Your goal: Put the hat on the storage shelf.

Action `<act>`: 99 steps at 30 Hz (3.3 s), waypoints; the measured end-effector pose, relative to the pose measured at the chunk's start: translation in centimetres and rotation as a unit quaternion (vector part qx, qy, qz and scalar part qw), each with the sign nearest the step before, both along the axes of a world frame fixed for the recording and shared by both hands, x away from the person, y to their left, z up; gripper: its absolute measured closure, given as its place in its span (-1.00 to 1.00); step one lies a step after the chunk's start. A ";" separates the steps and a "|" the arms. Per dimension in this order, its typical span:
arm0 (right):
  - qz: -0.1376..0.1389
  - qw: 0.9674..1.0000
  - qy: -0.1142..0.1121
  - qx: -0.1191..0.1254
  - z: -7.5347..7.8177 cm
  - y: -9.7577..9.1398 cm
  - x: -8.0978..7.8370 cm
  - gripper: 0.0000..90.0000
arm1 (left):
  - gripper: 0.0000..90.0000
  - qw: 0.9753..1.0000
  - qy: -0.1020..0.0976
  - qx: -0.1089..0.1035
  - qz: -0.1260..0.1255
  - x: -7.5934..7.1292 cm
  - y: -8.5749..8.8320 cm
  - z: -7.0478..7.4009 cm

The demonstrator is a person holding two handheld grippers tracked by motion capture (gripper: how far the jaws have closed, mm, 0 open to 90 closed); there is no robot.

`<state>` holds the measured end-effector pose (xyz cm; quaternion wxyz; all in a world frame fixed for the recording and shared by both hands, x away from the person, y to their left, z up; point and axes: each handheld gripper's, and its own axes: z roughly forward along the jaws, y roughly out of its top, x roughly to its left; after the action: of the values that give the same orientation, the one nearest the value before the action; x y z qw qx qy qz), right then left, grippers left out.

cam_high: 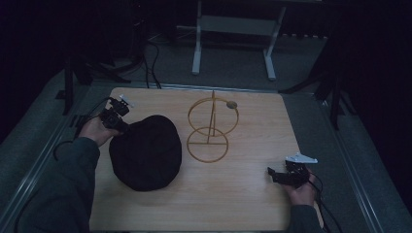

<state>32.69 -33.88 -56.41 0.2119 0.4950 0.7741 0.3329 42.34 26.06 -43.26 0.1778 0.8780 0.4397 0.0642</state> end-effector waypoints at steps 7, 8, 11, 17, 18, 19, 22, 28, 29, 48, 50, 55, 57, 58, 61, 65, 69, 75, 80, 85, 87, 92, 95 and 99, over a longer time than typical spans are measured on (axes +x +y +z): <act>0.000 1.000 0.000 0.000 0.0 0.0 0.0 -0.67 | 0.69 1.000 -0.001 -0.005 -0.002 0.1 0.2 1.3; 0.000 1.000 0.000 0.000 0.0 0.0 0.0 -0.67 | 0.69 1.000 -0.001 -0.005 -0.002 0.1 0.2 1.3; 0.000 1.000 0.000 0.000 0.0 0.0 0.0 -0.67 | 0.69 1.000 -0.003 -0.002 -0.002 0.3 0.1 2.0; 0.000 1.000 0.000 0.000 0.0 0.0 0.0 -0.67 | 0.69 1.000 -0.001 -0.004 -0.005 0.4 -0.1 2.8; 0.000 1.000 0.000 0.000 0.0 0.0 0.0 -0.67 | 0.69 1.000 -0.004 -0.002 -0.006 0.4 -0.2 2.9; 0.000 1.000 0.000 0.000 0.0 0.0 0.0 -0.67 | 0.69 1.000 -0.007 -0.003 -0.006 0.4 -0.2 3.1; 0.000 1.000 0.000 0.000 0.0 0.0 0.0 -0.67 | 0.68 1.000 -0.013 -0.007 -0.001 0.5 0.0 3.7; 0.000 1.000 0.000 0.000 0.0 0.0 0.0 -0.67 | 0.68 1.000 -0.015 -0.017 -0.001 0.4 0.4 4.7; 0.000 1.000 0.000 0.000 0.0 0.0 0.0 -0.67 | 0.68 1.000 -0.016 -0.023 -0.001 0.4 0.5 4.9; -0.001 1.000 0.000 0.001 0.0 0.0 0.0 -0.67 | 0.67 0.999 -0.017 -0.019 -0.022 0.8 0.0 8.8; -0.001 1.000 0.000 0.001 0.0 0.0 0.0 -0.67 | 0.67 0.999 -0.017 -0.018 -0.023 0.8 0.0 9.0; -0.001 1.000 0.000 0.001 0.0 0.0 0.0 -0.67 | 0.67 0.999 -0.021 -0.017 -0.032 0.9 -0.6 9.9; -0.001 1.000 -0.001 0.001 0.0 0.0 0.0 -0.67 | 0.67 0.999 -0.023 -0.013 -0.038 0.9 -1.1 10.4; -0.001 1.000 0.000 0.001 0.0 0.0 0.0 -0.67 | 0.67 0.999 -0.023 -0.013 -0.038 0.9 -1.1 10.4; -0.001 1.000 0.000 0.001 0.0 0.0 0.0 -0.67 | 0.67 0.998 -0.026 -0.011 -0.047 0.9 -1.6 11.0; -0.001 1.000 0.000 0.001 0.0 0.0 0.0 -0.67 | 0.67 0.998 -0.030 -0.008 -0.051 1.0 -1.9 11.6; -0.001 1.000 0.000 0.001 0.0 0.0 0.0 -0.67 | 0.67 0.998 -0.032 -0.005 -0.051 1.1 -2.1 12.0; 0.000 1.000 0.001 0.000 0.0 0.0 0.0 -0.67 | 0.67 0.998 -0.035 -0.005 -0.049 1.1 -2.2 12.7; -0.001 1.000 0.001 0.000 0.0 0.0 0.0 -0.67 | 0.67 0.998 -0.036 -0.014 -0.043 1.4 -2.3 13.0; 0.000 1.000 0.000 0.000 0.0 0.0 0.0 -0.67 | 0.67 0.999 -0.035 -0.018 -0.037 1.7 -2.5 13.2; 0.000 1.000 0.000 0.000 0.0 0.0 0.0 -0.67 | 0.67 0.999 -0.034 -0.019 -0.037 1.9 -2.6 13.2; 0.000 1.000 0.000 0.000 0.0 0.0 0.0 -0.67 | 0.66 0.999 -0.029 -0.020 -0.040 2.0 -2.9 13.5; 0.000 1.000 0.001 0.000 0.0 0.0 0.0 -0.67 | 0.66 0.999 -0.024 -0.018 -0.046 2.2 -3.3 14.0; 0.000 1.000 0.000 0.000 0.0 0.0 0.0 -0.67 | 0.66 0.999 -0.026 -0.020 -0.044 2.2 -3.5 14.5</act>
<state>32.70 -33.88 -56.39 0.2116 0.4955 0.7740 0.3326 44.57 22.59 -28.73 0.2094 0.8906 0.3976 0.0700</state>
